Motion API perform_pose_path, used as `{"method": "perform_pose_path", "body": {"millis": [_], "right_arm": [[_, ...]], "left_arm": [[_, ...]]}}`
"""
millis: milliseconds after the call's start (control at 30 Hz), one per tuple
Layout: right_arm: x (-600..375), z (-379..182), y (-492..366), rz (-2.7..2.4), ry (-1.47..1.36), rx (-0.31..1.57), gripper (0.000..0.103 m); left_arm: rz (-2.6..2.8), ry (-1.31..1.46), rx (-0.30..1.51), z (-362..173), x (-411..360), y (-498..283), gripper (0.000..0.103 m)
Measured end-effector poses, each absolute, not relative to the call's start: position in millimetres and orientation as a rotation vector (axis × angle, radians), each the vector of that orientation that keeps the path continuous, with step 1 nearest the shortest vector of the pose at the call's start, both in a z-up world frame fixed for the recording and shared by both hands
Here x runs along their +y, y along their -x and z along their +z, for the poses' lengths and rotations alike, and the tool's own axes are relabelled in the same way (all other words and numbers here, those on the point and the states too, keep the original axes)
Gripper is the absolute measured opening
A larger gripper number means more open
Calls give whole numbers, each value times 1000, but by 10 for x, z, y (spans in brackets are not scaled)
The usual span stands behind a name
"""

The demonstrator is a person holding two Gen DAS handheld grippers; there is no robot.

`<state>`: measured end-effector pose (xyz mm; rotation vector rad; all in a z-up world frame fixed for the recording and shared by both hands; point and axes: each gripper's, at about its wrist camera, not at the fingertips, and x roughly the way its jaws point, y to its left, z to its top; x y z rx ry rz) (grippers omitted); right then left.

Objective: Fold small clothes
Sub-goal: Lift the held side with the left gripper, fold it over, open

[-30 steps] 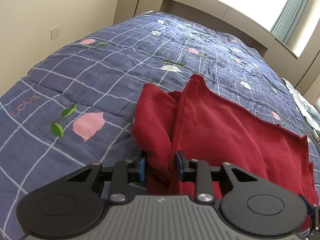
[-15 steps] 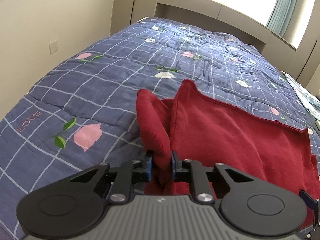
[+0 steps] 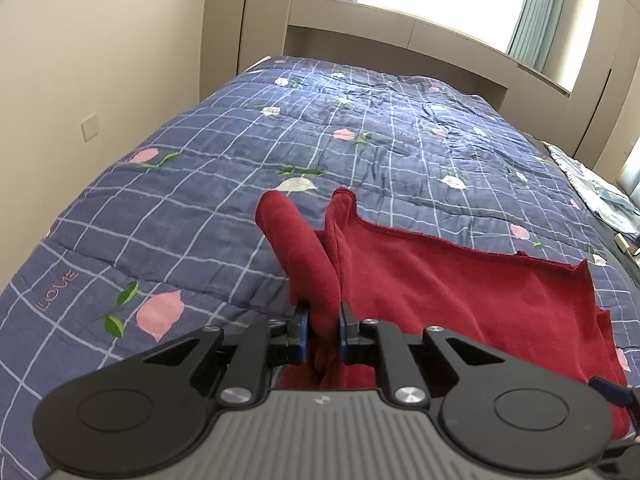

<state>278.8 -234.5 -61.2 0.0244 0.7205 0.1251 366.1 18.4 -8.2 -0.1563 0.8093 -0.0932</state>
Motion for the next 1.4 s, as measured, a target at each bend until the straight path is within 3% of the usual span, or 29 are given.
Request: {"method": "perform_pose_path", "body": {"millis": [267,667,1167,1267,1367,1400], "right_arm": [[-2622,-376,-2760,110,-57,668,103],[-3171,-310,-2627,26,-99,621,103],[-3819,-444,-2294,-88,-165,623,103],[-3868,-464,-2263,-97,-168,621,103],[-3898,-475,-2262,-100,-173,618,103],[-3902,-473,-2256,-100,-173,616,103]], "left_arm": [[-158,127,762,214,-136,-3627,12],[-383,31,710,633,-1205,-3551,9],[-506,-135,827,158,-2239,-3380,10],[-521,-120,853,103,-2237,-3375,13],[-549,-110,871,84,-2245,-3351,26],[-561,-105,873,84,-2243,-3340,38]]}}
